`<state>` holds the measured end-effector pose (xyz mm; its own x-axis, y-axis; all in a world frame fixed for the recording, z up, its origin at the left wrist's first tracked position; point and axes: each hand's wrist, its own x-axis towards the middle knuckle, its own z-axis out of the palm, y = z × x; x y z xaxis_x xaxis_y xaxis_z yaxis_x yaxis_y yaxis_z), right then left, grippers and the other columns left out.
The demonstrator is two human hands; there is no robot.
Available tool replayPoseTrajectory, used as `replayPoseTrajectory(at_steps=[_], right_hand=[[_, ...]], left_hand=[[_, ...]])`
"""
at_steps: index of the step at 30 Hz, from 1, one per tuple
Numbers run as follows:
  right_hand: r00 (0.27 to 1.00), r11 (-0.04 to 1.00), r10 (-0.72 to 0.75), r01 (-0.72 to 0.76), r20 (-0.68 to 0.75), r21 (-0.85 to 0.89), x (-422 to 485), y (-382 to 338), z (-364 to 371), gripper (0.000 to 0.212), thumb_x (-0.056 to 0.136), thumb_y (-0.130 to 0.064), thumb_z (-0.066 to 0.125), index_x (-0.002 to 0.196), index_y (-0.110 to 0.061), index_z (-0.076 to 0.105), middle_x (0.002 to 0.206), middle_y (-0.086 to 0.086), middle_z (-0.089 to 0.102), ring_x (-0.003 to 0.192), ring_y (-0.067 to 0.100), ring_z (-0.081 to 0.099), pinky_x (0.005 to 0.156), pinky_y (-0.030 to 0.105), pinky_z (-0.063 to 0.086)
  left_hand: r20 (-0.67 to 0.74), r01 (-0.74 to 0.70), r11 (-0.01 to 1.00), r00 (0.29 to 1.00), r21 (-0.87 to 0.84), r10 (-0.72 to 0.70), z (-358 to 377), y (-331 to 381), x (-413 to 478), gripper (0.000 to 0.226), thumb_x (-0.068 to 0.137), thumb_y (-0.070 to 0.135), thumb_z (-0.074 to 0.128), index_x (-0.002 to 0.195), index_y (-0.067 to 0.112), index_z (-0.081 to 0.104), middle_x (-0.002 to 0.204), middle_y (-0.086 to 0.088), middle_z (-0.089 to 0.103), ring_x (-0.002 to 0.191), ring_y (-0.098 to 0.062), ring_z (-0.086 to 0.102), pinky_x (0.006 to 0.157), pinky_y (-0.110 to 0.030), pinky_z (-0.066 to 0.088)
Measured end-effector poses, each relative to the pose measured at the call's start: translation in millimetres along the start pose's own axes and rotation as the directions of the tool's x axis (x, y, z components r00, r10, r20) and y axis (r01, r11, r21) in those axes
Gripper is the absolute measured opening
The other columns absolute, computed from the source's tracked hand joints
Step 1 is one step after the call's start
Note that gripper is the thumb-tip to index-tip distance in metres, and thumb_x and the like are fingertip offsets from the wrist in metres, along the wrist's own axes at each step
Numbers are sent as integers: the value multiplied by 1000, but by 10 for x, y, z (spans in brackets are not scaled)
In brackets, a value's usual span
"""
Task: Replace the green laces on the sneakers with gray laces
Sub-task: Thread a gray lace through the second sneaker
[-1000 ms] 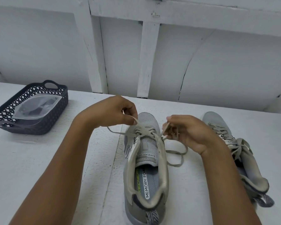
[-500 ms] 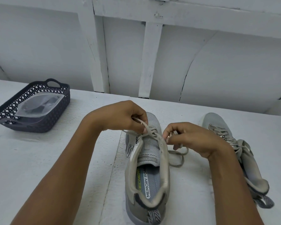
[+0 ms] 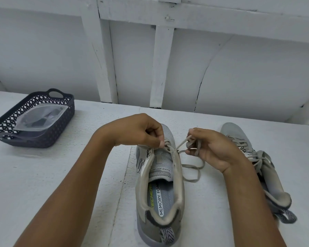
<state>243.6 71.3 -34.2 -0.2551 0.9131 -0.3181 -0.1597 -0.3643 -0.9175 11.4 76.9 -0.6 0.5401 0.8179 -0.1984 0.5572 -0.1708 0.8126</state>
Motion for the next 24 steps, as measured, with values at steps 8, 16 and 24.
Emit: replayPoseTrajectory(at_steps=[8,16,24], right_hand=[[999,997,-33,31,23,66,0,46,83,20,99,-13,48,79,-9,48,61,8,55,61,25,65,61,35,59],[977,827,-58,163,207,-538,-44,119,-25,18,80,-16,75,97,-10,69,59,-11,38,57,5,52,78,45,42],[980,799,-84,175,181,-576,-57,110,-12,14,89,-12,71,78,-20,70,62,-8,48,62,5,52,71,35,43]], left_hand=[[12,-2,999,1000,41,1,74,-26,77,7,91,17,70,86,13,73,71,-2,67,65,-10,57,67,-29,48],[3,-6,1000,1000,30,6,50,-22,77,4,90,17,71,91,14,74,82,-13,72,68,-11,60,67,-25,50],[24,-22,997,1000,79,20,80,-16,78,3,86,19,75,86,16,76,78,-9,72,66,-11,57,69,-30,46]])
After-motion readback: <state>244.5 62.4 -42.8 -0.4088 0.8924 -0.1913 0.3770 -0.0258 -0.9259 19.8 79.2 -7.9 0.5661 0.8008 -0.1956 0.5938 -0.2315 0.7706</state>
